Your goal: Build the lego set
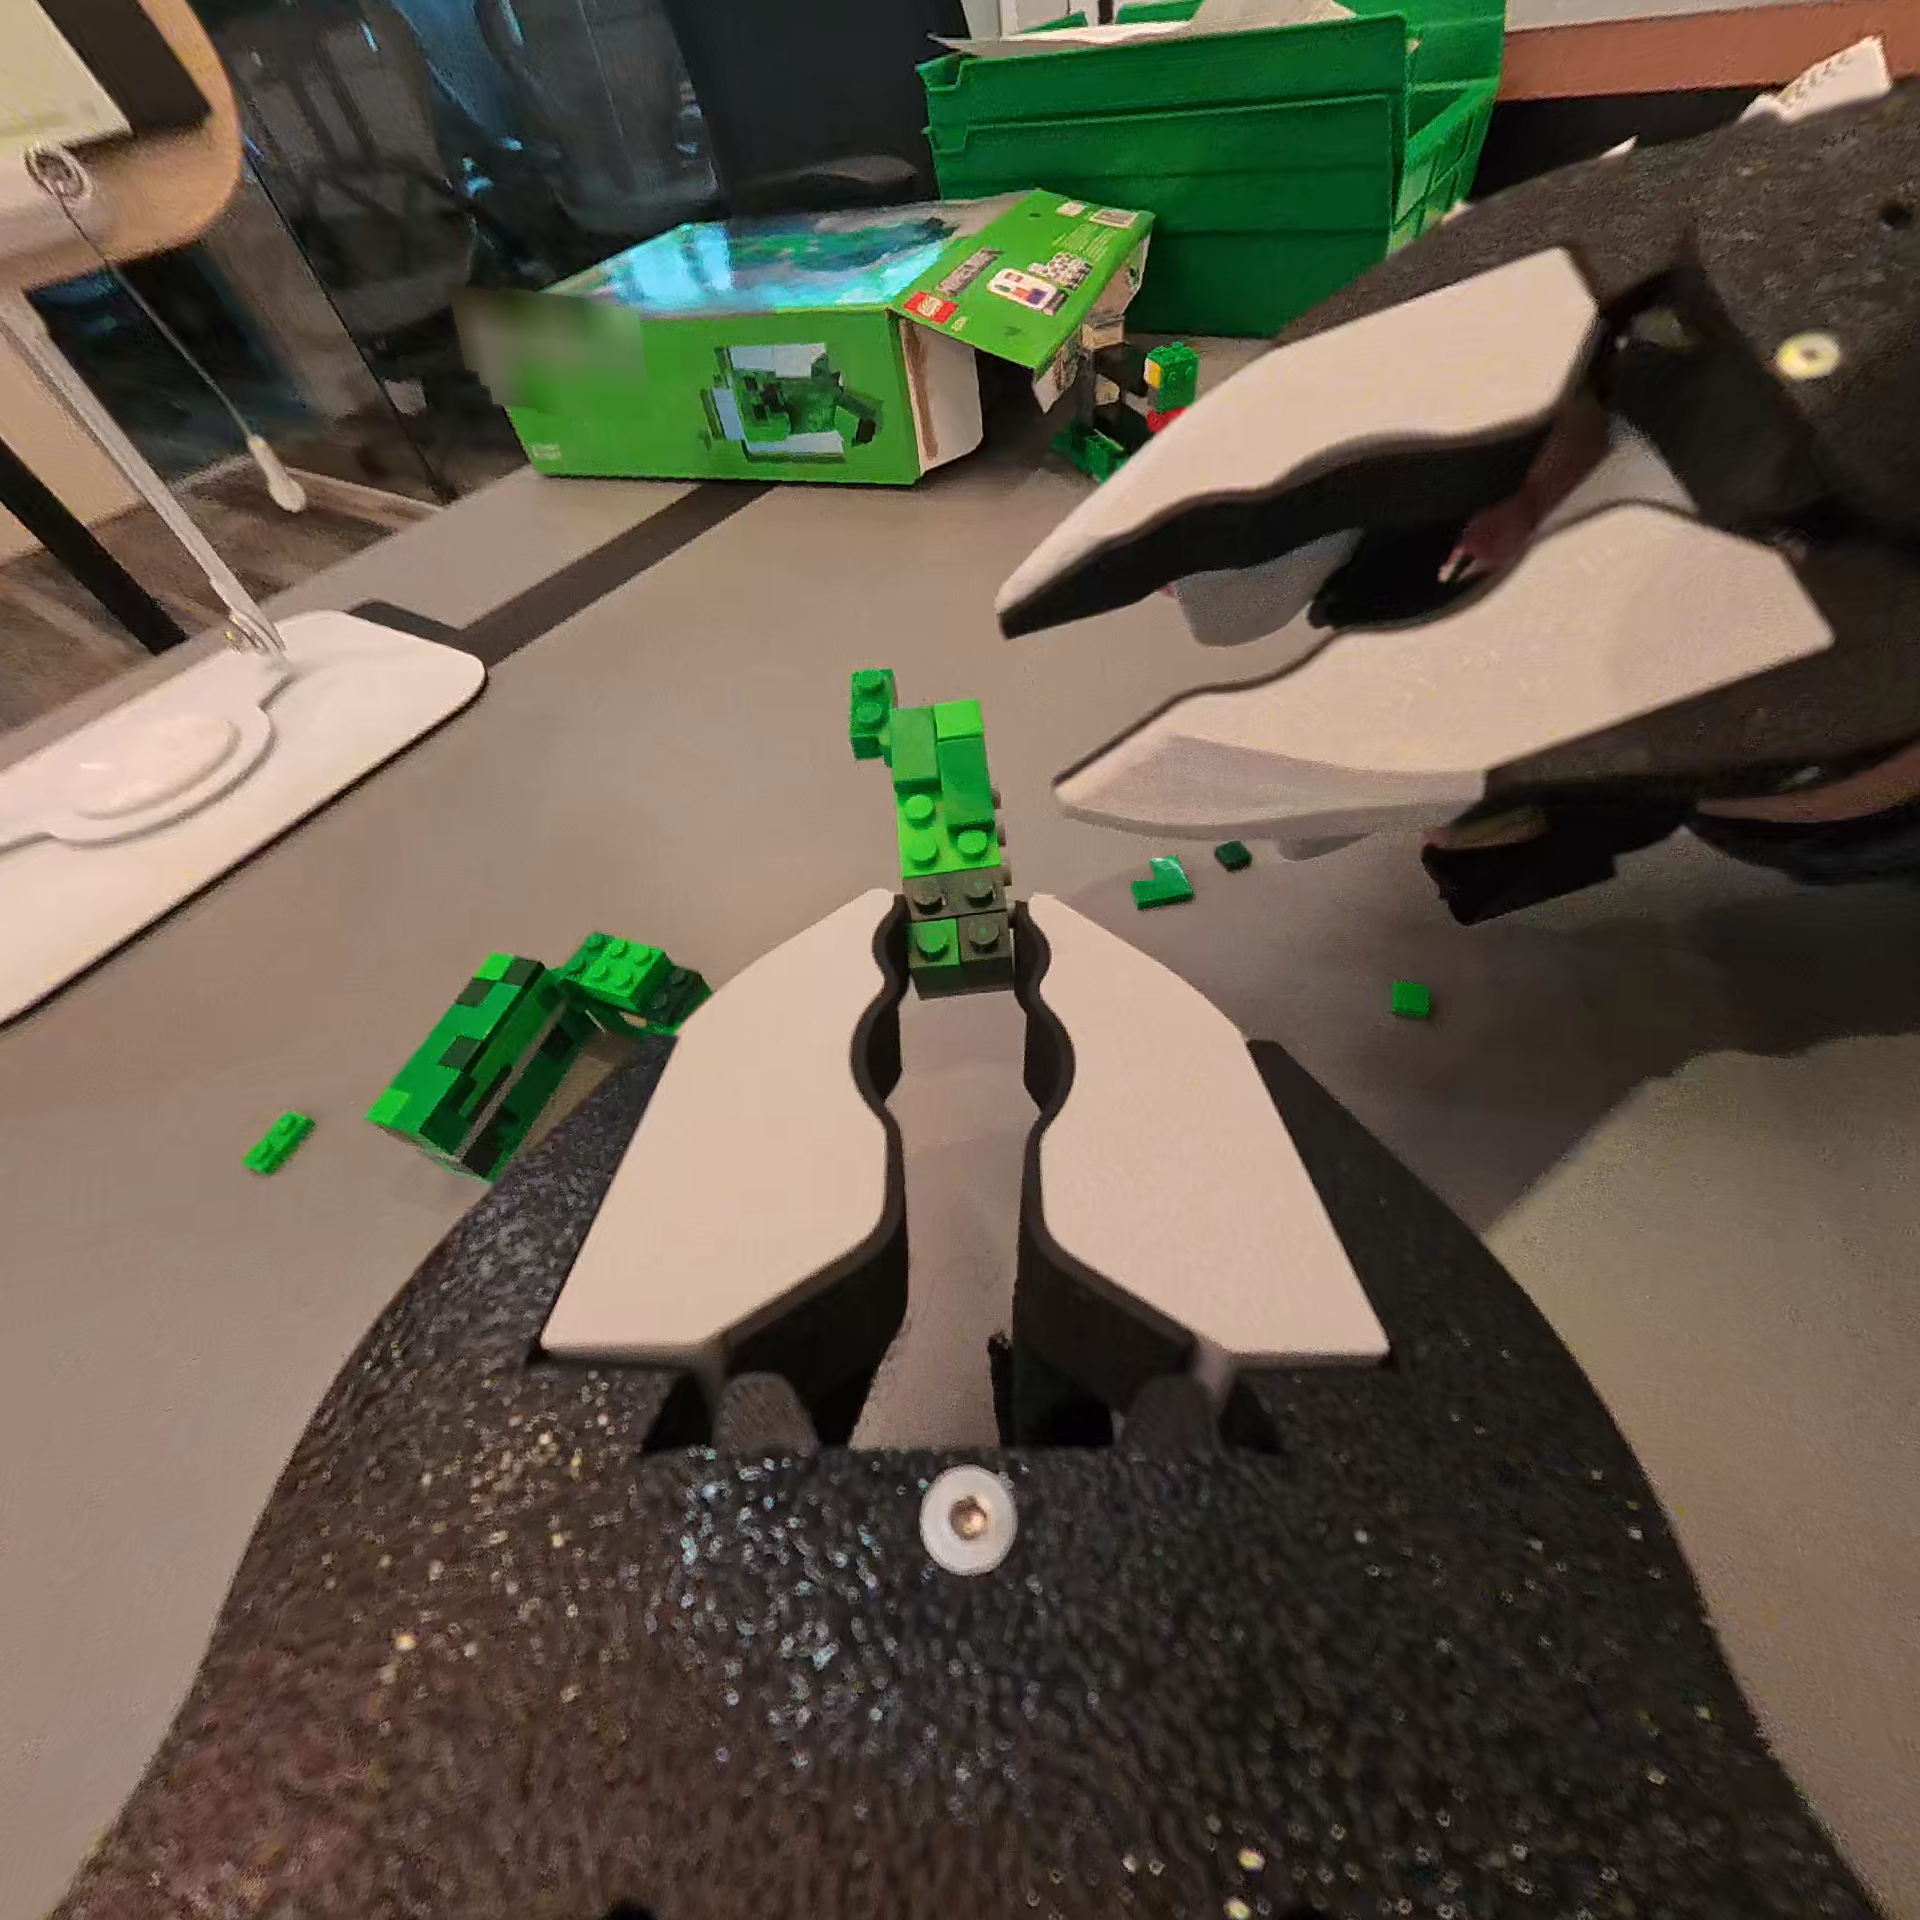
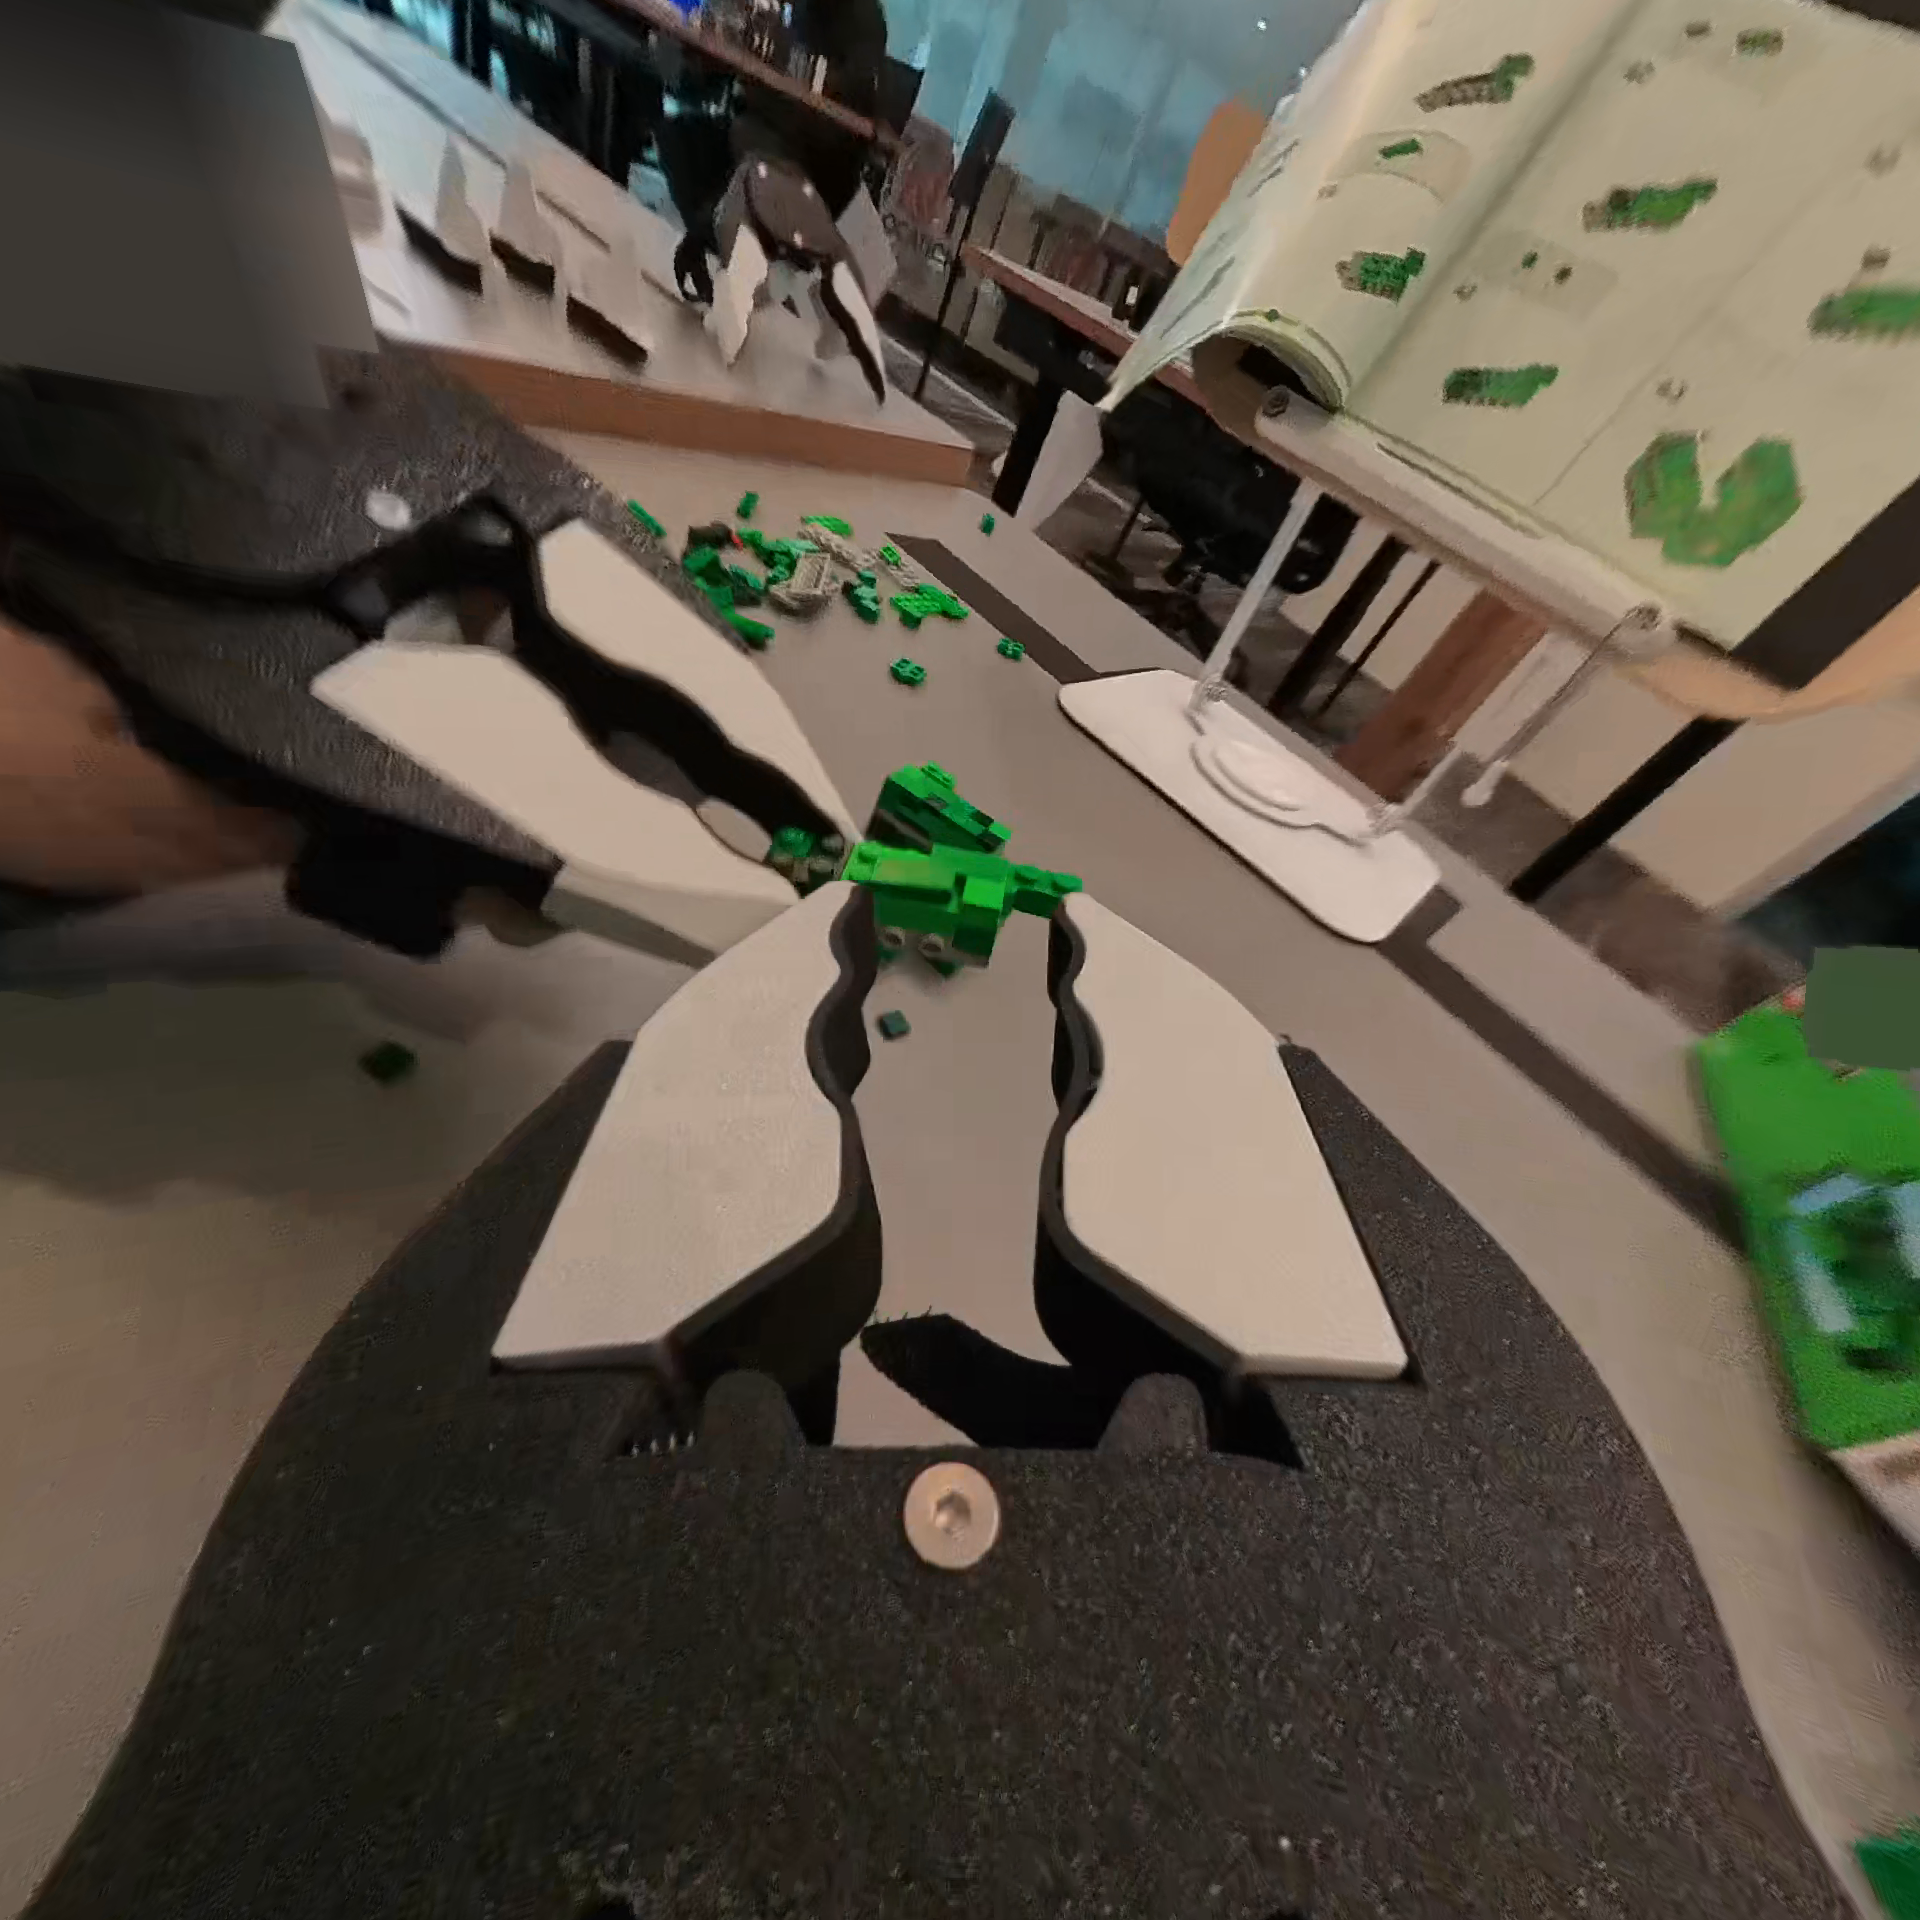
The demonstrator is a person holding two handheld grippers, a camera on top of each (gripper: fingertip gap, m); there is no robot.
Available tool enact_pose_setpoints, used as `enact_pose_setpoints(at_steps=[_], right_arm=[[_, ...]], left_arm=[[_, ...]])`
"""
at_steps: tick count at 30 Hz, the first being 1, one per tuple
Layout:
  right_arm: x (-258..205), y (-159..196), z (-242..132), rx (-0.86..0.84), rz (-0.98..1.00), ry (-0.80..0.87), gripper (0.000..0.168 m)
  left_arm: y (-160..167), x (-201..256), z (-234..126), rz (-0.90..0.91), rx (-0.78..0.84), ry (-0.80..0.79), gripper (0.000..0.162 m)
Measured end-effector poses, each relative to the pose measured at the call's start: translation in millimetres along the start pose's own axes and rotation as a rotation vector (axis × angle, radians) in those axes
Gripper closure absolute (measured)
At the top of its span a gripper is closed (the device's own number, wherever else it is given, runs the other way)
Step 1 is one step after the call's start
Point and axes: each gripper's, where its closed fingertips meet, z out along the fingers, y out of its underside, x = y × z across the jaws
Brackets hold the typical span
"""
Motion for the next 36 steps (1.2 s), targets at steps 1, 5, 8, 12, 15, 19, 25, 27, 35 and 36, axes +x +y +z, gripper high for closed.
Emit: enact_pose_setpoints(at_steps=[1,5,8,12,15,19,25,27,35,36], right_arm=[[-0.1,-0.5,1.6,-0.002,0.041,-0.011,0.136],[-3.5,1.5,6.8,-0.015,0.104,-0.04,0.135],[-5.9,0.6,7.3,-0.01,0.105,-0.052,0.14],[-5.8,-0.3,6.9,-0.008,0.099,-0.05,0.14],[-5.6,-0.5,6.1,-0.005,0.122,-0.062,0.14],[-3.0,-3.2,4.5,0.014,0.161,-0.071,0.145],[-2.6,-4.3,4.0,0.011,0.102,-0.059,0.145],[-3.7,-4.4,4.7,0.008,0.121,-0.064,0.142],[-4.0,-5.2,6.7,-0.015,0.064,-0.021,0.141],[-3.9,-5.2,6.6,-0.015,0.068,-0.024,0.141]], left_arm=[[-0.5,0.8,0.1,0.02,0.004,-0.008,0.144],[-3.4,4.3,0.0,0.058,0.016,-0.015,0.144],[-3.9,4.1,-0.4,0.067,0.018,-0.019,0.144],[-4.8,4.0,-1.2,0.077,0.025,-0.02,0.144],[-5.5,4.6,-1.5,0.081,0.028,-0.019,0.144],[-5.9,5.4,-1.8,0.08,0.031,-0.017,0.144],[-6.0,5.8,-1.8,0.078,0.028,-0.017,0.144],[-6.5,5.9,-2.1,0.086,0.03,-0.02,0.144],[-8.5,8.7,-3.1,0.139,0.032,-0.041,0.144],[-8.7,9.0,-3.1,0.132,0.035,-0.037,0.144]])
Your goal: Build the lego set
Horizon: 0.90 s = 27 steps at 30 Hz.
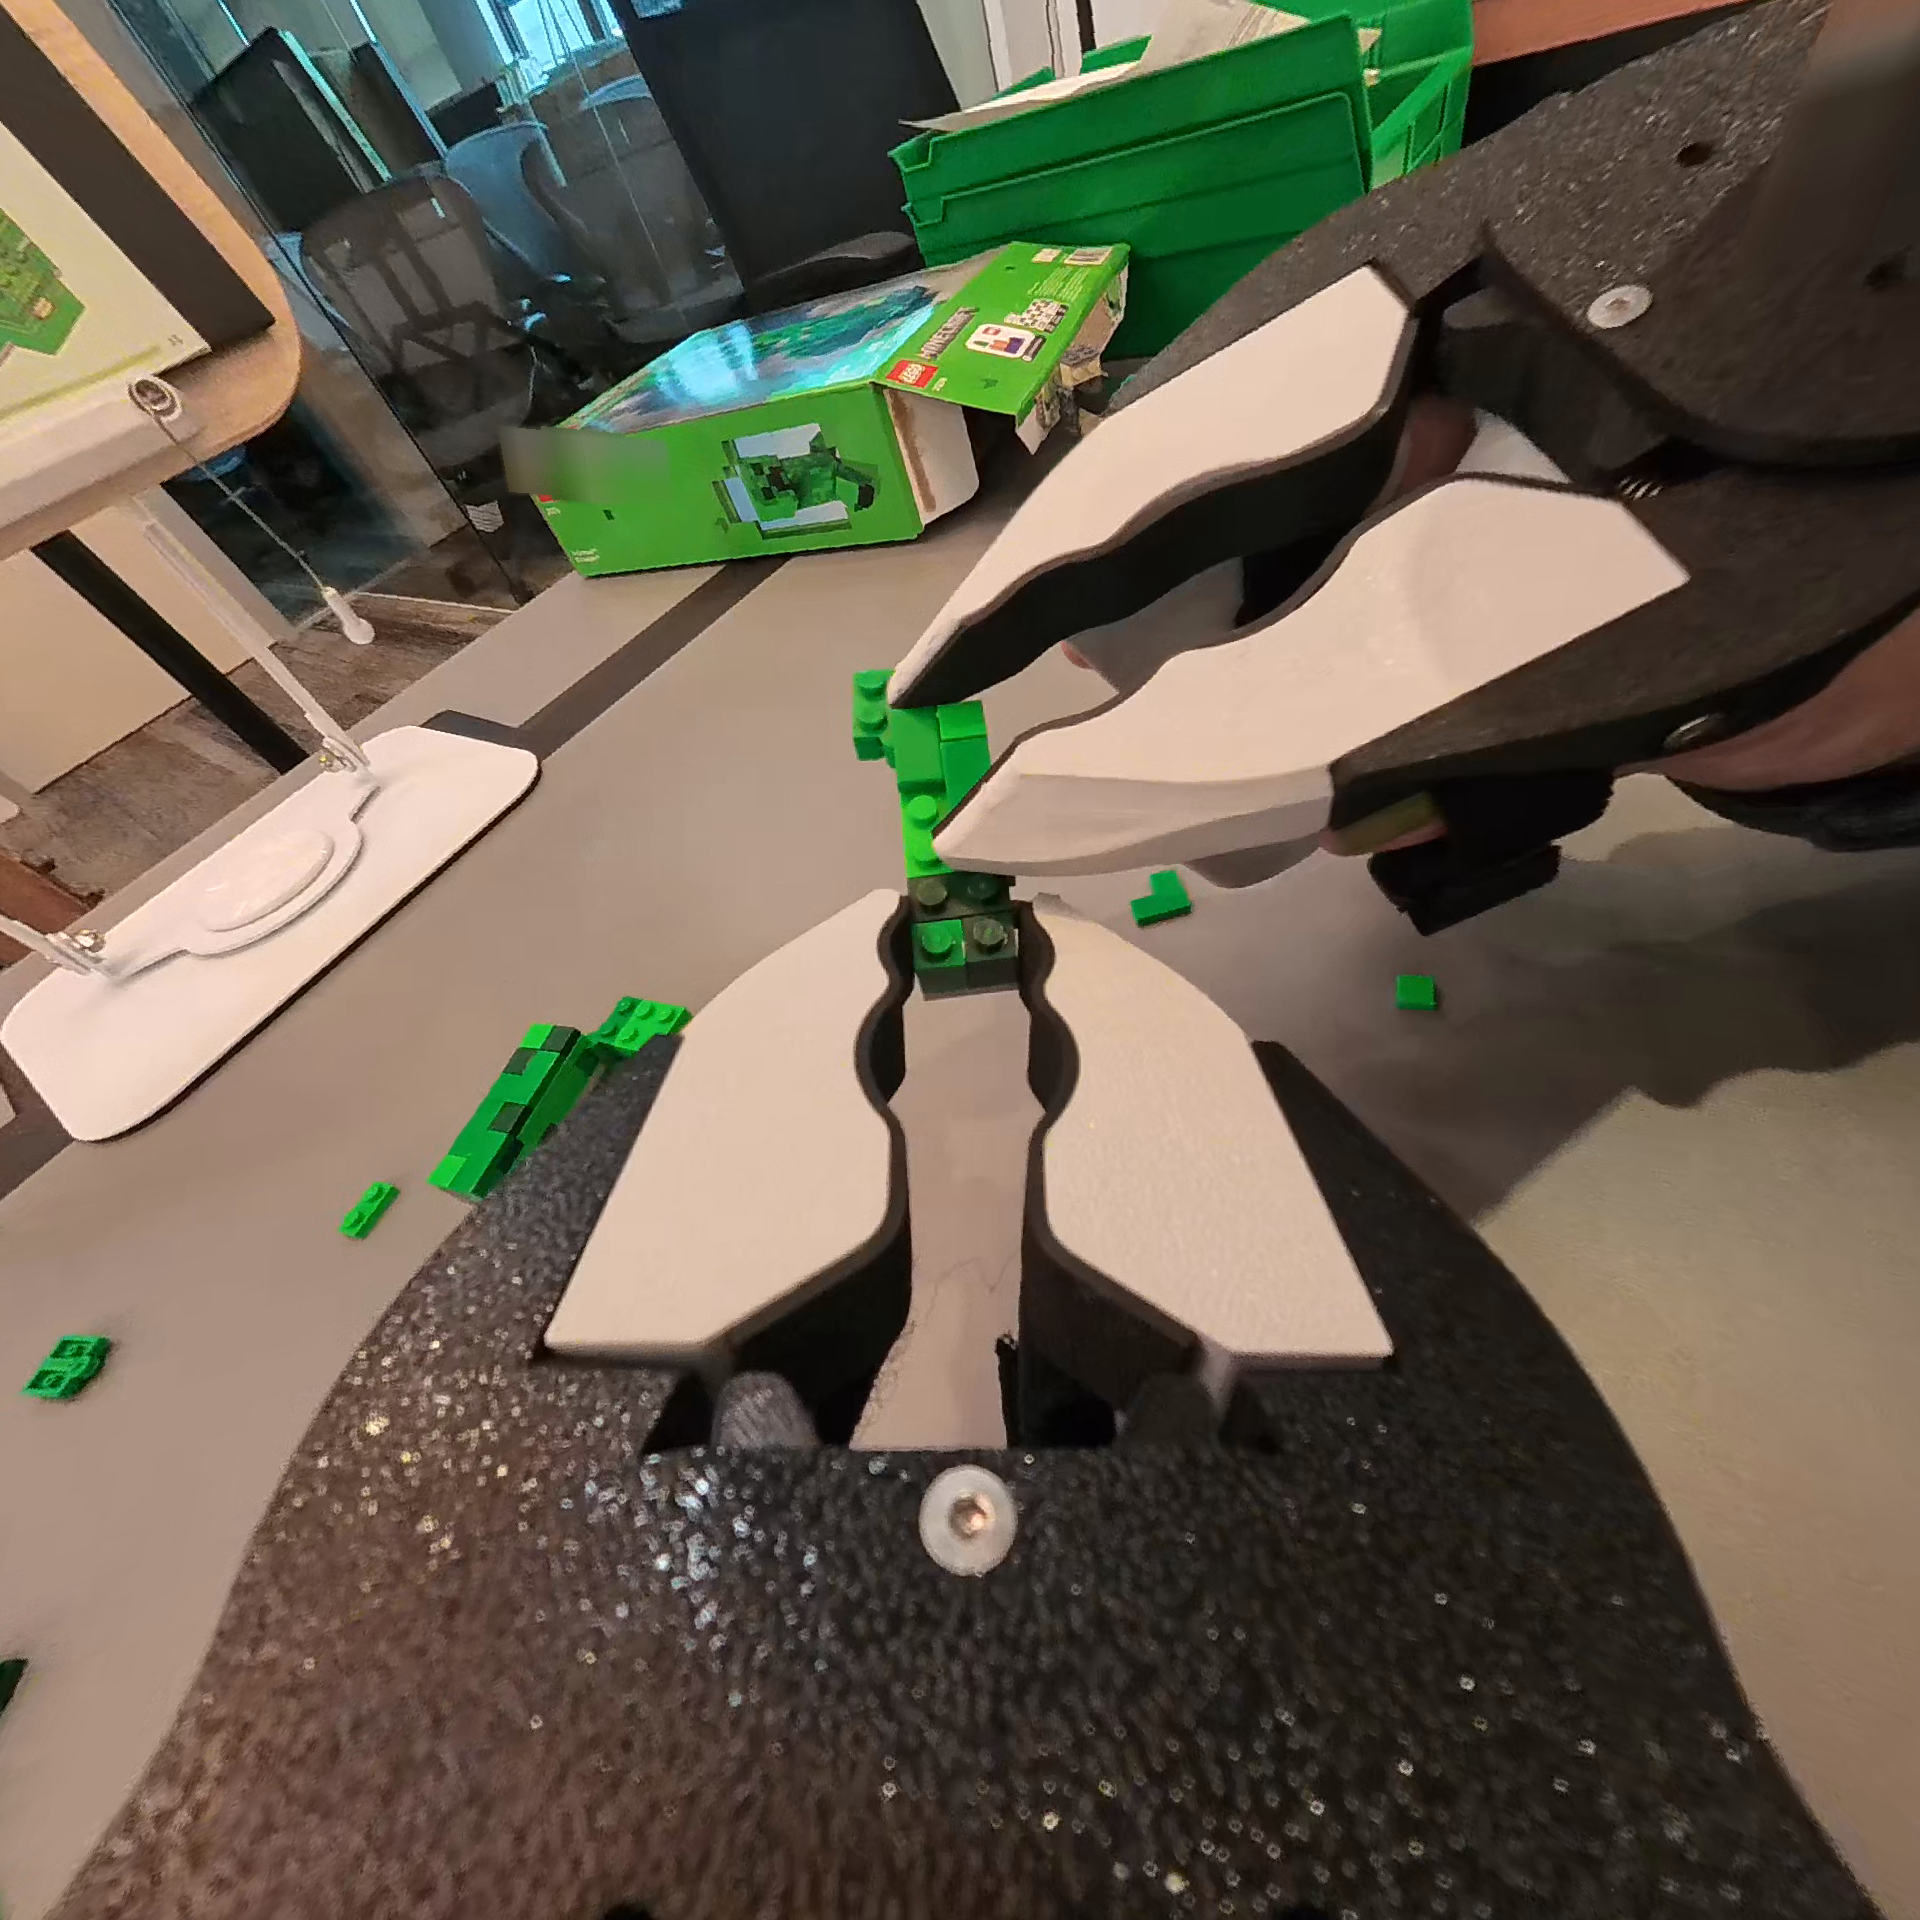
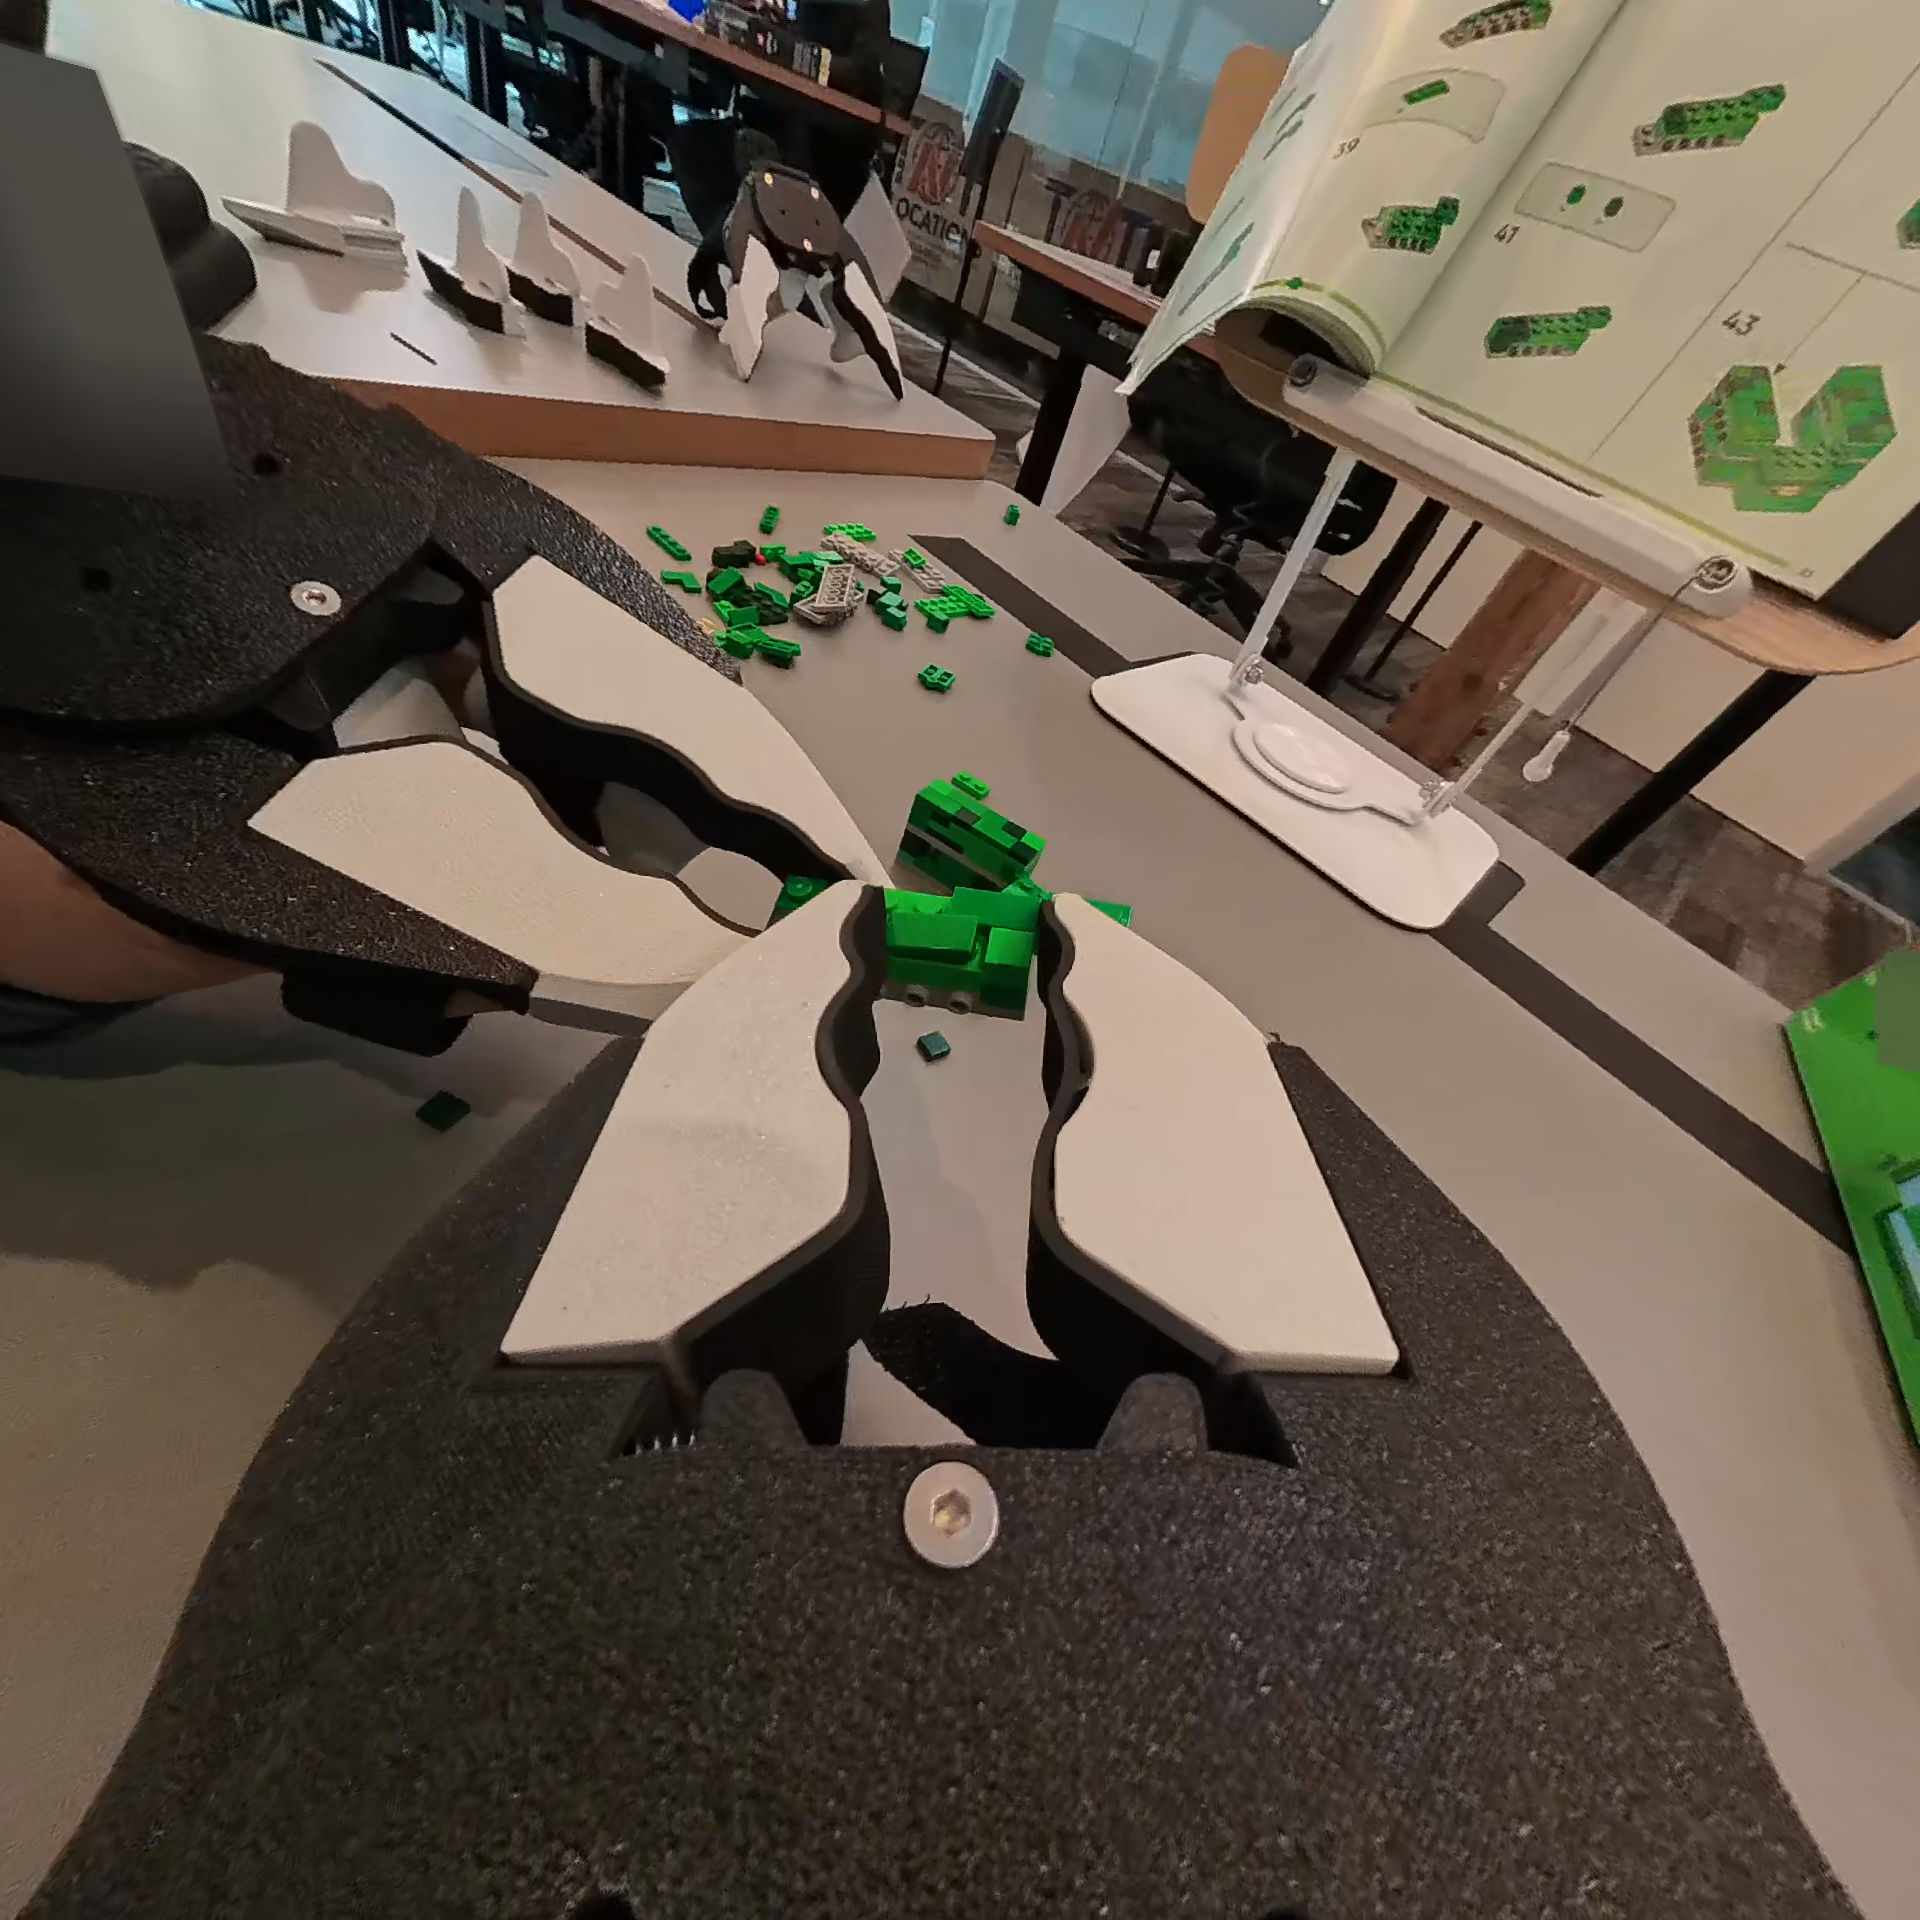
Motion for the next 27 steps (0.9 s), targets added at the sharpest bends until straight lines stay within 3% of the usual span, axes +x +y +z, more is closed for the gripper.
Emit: enact_pose_setpoints(at_steps=[21,24,27], right_arm=[[0,1,0,0.018,0.0,-0.007,0.142],[-1,-10,-7,0.091,-0.14,-0.022,0.133],[-2,-9,-14,0.072,-0.467,-0.011,0.118]], left_arm=[[1,1,1,-0.034,0.002,0.023,0.144],[5,0,2,-0.091,-0.031,0.055,0.144],[17,4,5,-0.234,-0.096,0.16,0.144]])
